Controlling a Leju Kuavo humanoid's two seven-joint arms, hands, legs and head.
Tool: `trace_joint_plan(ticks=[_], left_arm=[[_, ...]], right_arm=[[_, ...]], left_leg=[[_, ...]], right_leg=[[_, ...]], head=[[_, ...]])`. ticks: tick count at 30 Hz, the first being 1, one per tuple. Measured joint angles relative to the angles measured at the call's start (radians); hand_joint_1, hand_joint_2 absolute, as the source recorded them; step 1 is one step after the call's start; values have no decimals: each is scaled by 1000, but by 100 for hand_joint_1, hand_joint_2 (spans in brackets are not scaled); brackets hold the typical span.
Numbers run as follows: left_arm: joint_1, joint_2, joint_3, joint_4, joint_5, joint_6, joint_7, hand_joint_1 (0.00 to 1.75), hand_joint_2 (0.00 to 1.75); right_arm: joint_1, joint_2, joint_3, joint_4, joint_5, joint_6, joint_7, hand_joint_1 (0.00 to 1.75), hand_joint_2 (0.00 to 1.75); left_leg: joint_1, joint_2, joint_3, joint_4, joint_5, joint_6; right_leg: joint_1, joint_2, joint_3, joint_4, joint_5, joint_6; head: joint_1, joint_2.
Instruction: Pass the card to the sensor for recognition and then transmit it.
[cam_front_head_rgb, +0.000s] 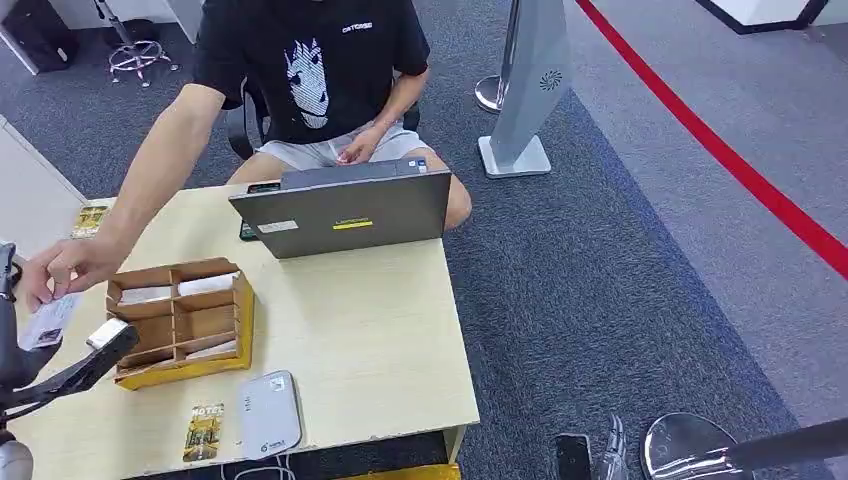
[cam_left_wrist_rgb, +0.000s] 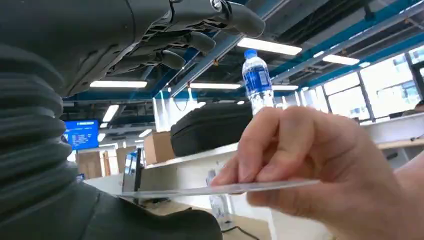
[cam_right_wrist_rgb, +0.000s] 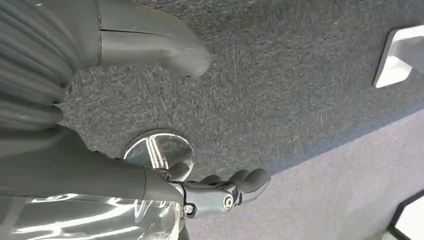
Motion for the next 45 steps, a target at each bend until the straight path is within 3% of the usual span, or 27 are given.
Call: trace_joint_plan(ticks=[1, 13, 18, 27, 31, 36, 39, 45], left_arm=[[-3, -1, -6, -1, -2, 3, -3, 175, 175], [-32, -10, -47, -6, -1, -3, -8, 175, 175], [-30, -21, -48, -18, 41, 34, -31, 175, 175], [80, -124, -78, -167, 114, 173, -124, 175, 175], [155, -179, -146, -215, 83, 203, -155, 175, 175], [249, -224, -256, -221, 93, 219, -162, 175, 175], [298, -233, -295, -208, 152, 205, -150, 175, 175], [358, -268, -303, -134, 161, 181, -137, 175, 175]], right_arm=[[0, -1, 2, 1, 0, 0, 0, 0, 175], [-1, -2, 4, 4, 0, 0, 0, 0, 175], [0, -3, 5, 4, -1, 0, 0, 0, 175], [9, -3, 4, 3, -4, 0, 0, 0, 175], [-1, -3, -2, -6, 27, 3, 30, 0, 175], [-9, -3, -15, -14, 37, 7, 35, 0, 175], [-13, -3, -18, -14, 35, 14, 27, 0, 175], [-26, -3, -23, -8, 29, 14, 16, 0, 175]], left_leg=[[0, 0, 0, 0, 0, 0], [0, 1, 0, 0, 0, 0], [0, 1, 0, 0, 0, 0], [-1, 1, -1, 0, -1, 1], [-1, 1, -1, 0, -1, 1], [-1, 1, -1, 0, -1, 1], [-1, 1, -1, 0, -2, 0], [-1, 1, -1, 0, -2, 0]], right_leg=[[0, 0, 0, 0, 0, 0], [0, 1, 0, 0, 0, 0], [0, 1, 0, 0, 0, 0], [0, 1, 0, 0, 0, 0], [-1, 1, 0, 0, 0, 0], [-1, 1, 0, -1, 0, 0], [-1, 1, -1, 0, 0, 0], [0, 1, -1, 0, 0, 0]], head=[[0, 0], [0, 0], [0, 0], [0, 0], [-1, 0], [0, 0], [-1, 0], [-1, 0]])
